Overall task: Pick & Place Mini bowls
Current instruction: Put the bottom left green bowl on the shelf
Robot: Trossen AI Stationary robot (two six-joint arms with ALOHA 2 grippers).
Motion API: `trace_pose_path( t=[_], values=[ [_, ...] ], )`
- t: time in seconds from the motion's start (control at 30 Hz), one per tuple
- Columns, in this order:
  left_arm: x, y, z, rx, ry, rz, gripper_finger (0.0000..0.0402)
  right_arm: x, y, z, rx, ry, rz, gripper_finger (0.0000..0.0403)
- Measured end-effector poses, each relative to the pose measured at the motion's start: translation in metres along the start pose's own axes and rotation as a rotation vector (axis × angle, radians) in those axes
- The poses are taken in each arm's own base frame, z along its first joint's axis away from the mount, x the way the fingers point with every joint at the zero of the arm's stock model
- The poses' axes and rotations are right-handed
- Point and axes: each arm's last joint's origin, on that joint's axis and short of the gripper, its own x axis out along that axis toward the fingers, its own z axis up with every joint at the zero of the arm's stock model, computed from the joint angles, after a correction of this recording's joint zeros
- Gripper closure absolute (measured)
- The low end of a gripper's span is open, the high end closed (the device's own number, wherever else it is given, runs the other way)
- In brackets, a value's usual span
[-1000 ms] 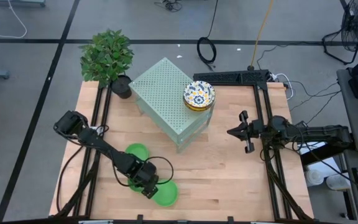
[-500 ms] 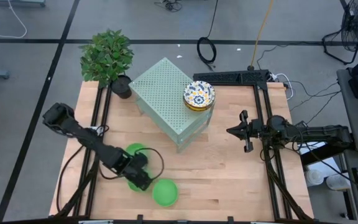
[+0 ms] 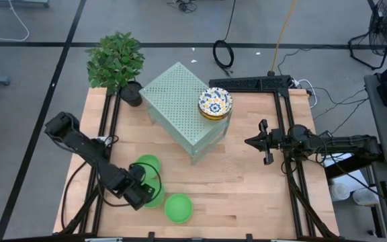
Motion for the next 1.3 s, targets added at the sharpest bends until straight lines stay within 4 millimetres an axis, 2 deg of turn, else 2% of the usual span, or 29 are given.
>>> trace_pose_path(
  t=[0.2, 0.33, 0.73, 0.83, 1.13, 1.3],
  values=[
    [0.017, 0.013, -0.001, -0.055, 0.062, 0.07, 0.0133, 0.0, 0.0, 0.0, 0.0, 0.0, 0.0, 0.0403],
    [0.022, 0.014, -0.001, -0.055, 0.061, 0.049, 0.0133, 0.0, 0.0, 0.0, -0.001, 0.0, 0.0, 0.0403],
    [0.023, 0.01, -0.002, -0.05, 0.075, 0.009, 0.0139, 0.0, 0.0, 0.0, 0.0, 0.004, 0.0, 0.0403],
    [0.023, 0.009, -0.001, -0.057, 0.077, 0.003, 0.0173, 0.0, 0.0, -0.001, 0.001, 0.007, 0.0, 0.0403],
    [0.023, 0.009, 0.001, -0.007, 0.059, -0.004, 0.034, 0.0, 0.0, -0.003, 0.032, 0.036, -0.003, 0.0403],
    [0.023, 0.008, 0.002, 0.096, 0.023, -0.021, 0.0392, 0.0, 0.0, -0.004, 0.056, 0.038, -0.003, 0.0403]
  ],
)
